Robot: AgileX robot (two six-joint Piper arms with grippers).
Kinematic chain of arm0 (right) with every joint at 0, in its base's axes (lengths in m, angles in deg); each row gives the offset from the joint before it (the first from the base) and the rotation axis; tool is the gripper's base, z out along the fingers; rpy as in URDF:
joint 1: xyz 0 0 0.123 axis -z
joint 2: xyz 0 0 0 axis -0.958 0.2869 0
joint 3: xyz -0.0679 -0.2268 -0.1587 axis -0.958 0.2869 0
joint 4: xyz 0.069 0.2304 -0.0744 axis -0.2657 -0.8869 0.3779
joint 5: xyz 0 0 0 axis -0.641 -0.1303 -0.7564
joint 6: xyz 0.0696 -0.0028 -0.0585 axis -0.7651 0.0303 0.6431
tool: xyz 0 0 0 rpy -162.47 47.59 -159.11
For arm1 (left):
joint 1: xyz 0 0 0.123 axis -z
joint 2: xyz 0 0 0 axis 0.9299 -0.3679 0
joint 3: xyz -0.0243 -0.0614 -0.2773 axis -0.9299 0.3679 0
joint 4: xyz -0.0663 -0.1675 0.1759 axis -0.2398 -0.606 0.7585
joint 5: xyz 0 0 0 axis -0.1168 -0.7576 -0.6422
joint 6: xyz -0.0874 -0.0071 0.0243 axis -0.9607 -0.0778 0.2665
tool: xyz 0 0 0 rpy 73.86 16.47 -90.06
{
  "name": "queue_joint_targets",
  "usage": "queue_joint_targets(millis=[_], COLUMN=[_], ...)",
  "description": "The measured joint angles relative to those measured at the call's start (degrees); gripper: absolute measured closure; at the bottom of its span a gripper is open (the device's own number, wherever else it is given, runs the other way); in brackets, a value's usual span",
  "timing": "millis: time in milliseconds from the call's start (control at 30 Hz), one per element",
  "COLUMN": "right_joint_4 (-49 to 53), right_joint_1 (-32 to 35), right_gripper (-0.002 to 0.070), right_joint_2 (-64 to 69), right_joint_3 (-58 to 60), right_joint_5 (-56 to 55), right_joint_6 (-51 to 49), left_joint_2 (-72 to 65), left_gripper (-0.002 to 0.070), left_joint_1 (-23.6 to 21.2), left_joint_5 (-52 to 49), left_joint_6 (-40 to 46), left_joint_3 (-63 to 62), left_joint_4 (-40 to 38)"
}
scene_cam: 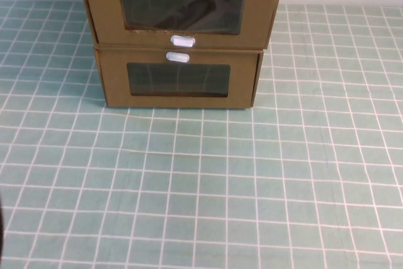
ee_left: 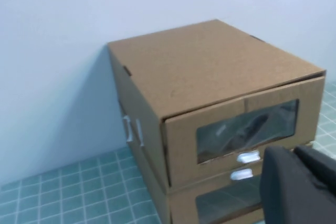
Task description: Close the shoe box
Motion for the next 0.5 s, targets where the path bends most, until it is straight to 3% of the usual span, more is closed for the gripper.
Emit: queue_joint_targets(millis=[267, 500], right_joint_4=[6.36, 9.62], right_joint_1=[0.14, 0.14], right_gripper=[0.069, 0.069], right_joint_2=[-18.02, -31.04], right_joint_3=[17.15, 28.49], right_joint_5=[-0.21, 8.56], right_joint_6=[-8.88, -11.05], left_joint_2=[17.31, 27.11], left_gripper=[0.068, 0.068], left_joint_1=[0.0, 0.0], left_joint_5=[9.05, 11.29], left_joint_6=[-1.17, -3.99], left_joint_3=[23.45, 37.17], left_joint_4=[0.63, 0.63])
